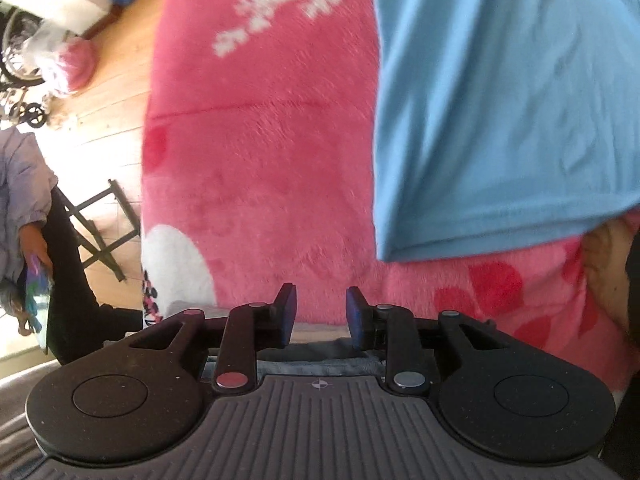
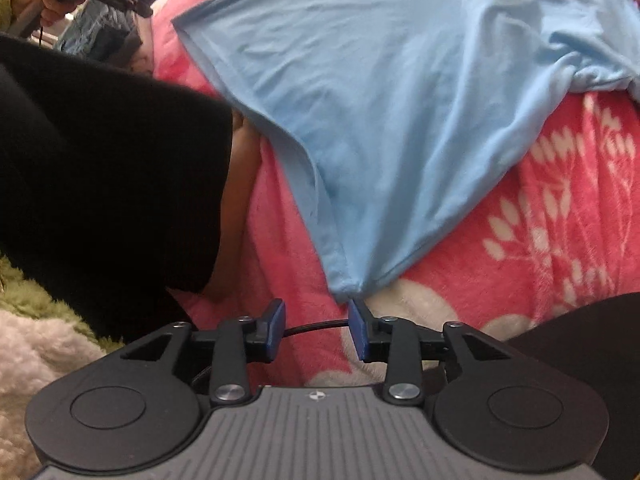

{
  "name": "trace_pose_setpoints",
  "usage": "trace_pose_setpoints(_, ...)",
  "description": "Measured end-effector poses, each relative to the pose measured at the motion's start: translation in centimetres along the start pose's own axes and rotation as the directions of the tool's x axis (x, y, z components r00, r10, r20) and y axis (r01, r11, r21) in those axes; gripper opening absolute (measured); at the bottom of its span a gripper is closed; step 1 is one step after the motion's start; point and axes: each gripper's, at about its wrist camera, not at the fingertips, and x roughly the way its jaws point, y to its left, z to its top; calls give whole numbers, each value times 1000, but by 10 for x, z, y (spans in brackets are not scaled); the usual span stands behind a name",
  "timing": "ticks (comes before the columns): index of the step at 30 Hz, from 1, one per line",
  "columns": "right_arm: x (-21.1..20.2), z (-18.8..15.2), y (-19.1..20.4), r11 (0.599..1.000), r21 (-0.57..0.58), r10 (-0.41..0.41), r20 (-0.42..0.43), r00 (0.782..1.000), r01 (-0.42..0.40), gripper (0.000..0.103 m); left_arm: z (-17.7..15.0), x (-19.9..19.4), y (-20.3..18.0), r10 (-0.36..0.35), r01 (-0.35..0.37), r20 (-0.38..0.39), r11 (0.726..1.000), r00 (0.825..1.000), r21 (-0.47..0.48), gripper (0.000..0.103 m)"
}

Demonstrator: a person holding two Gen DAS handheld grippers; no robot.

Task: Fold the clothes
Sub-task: 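Open both grippers and release the shirt hem onto the bedspread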

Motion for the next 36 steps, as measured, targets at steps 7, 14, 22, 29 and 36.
trace_pose_setpoints(7, -1, 44, -4, 1000, 17, -4, 197, 980, 0, 16, 20, 2, -22, -5, 4, 59, 1000, 998, 26, 26)
trace_pose_setpoints(14, 54, 64, -7, 1000, 3, -18, 151, 988, 18, 11, 31, 32, -51, 50, -55, 37, 987, 998, 151, 26)
trace_pose_setpoints(22, 74, 42, -1, 999, -40, 20, -40, 999, -22, 11, 24, 57, -54, 56, -50, -30, 984, 998, 171, 27)
trace_pose_setpoints(29, 55, 61, 5, 998, -54, 31, 118, 993, -24, 11, 24, 61, -54, 60, -54, -35, 984, 998, 170, 29)
trace_pose_setpoints(36, 91, 40, 1, 998, -16, 52, -58, 997, -53, 11, 23, 63, -57, 72, -65, -32, 982, 997, 180, 32)
